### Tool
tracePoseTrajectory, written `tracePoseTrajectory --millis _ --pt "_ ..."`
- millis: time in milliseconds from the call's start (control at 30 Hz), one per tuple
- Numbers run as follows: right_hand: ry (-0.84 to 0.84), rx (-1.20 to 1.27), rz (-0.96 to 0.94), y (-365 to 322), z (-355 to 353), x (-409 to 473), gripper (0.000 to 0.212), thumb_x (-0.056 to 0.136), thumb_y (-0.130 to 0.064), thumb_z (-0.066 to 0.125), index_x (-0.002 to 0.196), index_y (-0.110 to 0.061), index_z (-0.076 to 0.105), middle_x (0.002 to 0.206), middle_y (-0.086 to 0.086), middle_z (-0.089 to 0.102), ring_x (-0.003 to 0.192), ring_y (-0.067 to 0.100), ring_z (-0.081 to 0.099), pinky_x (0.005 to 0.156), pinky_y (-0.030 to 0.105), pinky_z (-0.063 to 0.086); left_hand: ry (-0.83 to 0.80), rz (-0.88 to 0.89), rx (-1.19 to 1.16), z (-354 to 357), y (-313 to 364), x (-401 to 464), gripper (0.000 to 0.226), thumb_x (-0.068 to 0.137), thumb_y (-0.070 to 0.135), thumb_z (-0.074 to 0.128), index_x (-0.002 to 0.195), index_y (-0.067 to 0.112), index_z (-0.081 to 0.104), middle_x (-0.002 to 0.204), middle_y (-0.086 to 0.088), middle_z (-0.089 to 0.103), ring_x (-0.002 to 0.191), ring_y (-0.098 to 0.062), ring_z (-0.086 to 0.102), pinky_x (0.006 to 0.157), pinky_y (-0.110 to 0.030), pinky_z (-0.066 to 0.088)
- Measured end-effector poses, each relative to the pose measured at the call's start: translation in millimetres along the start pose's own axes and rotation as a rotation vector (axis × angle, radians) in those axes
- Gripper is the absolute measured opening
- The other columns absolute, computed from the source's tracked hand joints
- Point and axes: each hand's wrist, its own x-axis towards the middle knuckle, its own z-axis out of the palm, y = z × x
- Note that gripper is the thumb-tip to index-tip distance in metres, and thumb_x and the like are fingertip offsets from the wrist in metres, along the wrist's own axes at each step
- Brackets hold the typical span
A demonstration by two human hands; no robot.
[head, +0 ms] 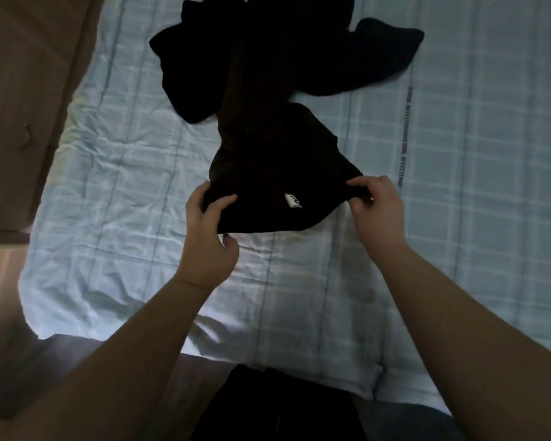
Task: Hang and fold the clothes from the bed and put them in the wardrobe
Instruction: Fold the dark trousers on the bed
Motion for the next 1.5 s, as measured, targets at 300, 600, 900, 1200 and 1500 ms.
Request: tracePoseTrajectory --millis 300,600,900,1200,1500 --pt "0.019 -0.001 -0.040 -87.3 -61.6 -64.4 0.031 0.097 -0.003 0.056 0.108 -0.033 0.055 0.138 -0.011 0.054 0.126 0.006 0.052 0.105 0.027 0.042 0.099 -0.040 -0.021 -106.9 17.5 2.5 0.028 0.080 -0.001 0.074 0.097 0.022 0.070 0.125 0.007 0.061 0.116 -0.015 0.057 0.094 -0.014 0.042" --pt "0.233 0.025 -0.055 -213.5 -155.2 -97.1 0.020 0.102 -0.008 0.045 0.107 -0.027 0.046 0.089 -0.009 0.056 0.077 0.001 0.053 0.060 0.014 0.038 -0.014 0.008 -0.249 -204.7 137.5 35.5 0.013 0.089 0.014 0.071 0.089 0.026 0.065 0.088 0.010 0.067 0.082 0.001 0.062 0.067 -0.010 0.043" --pt "0.129 0.051 -0.086 -280.2 -289.3 -94.0 0.050 0.094 -0.015 0.066 0.139 -0.025 0.047 0.116 -0.004 0.060 0.102 0.013 0.061 0.079 0.019 0.044 0.111 0.264 -0.270 -262.8 294.8 65.7 0.011 0.091 0.018 0.068 0.096 0.027 0.065 0.088 0.018 0.065 0.085 0.002 0.060 0.074 -0.007 0.041" --pt "0.335 0.115 -0.160 -279.2 -429.6 -83.4 0.015 0.082 -0.017 0.080 0.090 -0.028 0.073 0.088 0.000 0.075 0.089 0.022 0.071 0.084 0.043 0.058 0.112 0.369 -0.245 -251.2 425.8 52.4 0.011 0.092 0.029 0.069 0.097 0.039 0.068 0.095 0.016 0.070 0.095 -0.010 0.066 0.083 -0.029 0.051" --pt "0.489 0.241 -0.507 -304.9 -561.5 -53.3 0.010 0.091 -0.032 0.069 0.092 -0.042 0.067 0.094 -0.011 0.071 0.090 0.010 0.068 0.084 0.034 0.055 0.478 0.636 0.094 -249.4 564.8 49.5 0.020 0.100 0.043 0.051 0.113 0.029 0.056 0.098 -0.001 0.068 0.092 -0.026 0.064 0.080 -0.045 0.054"
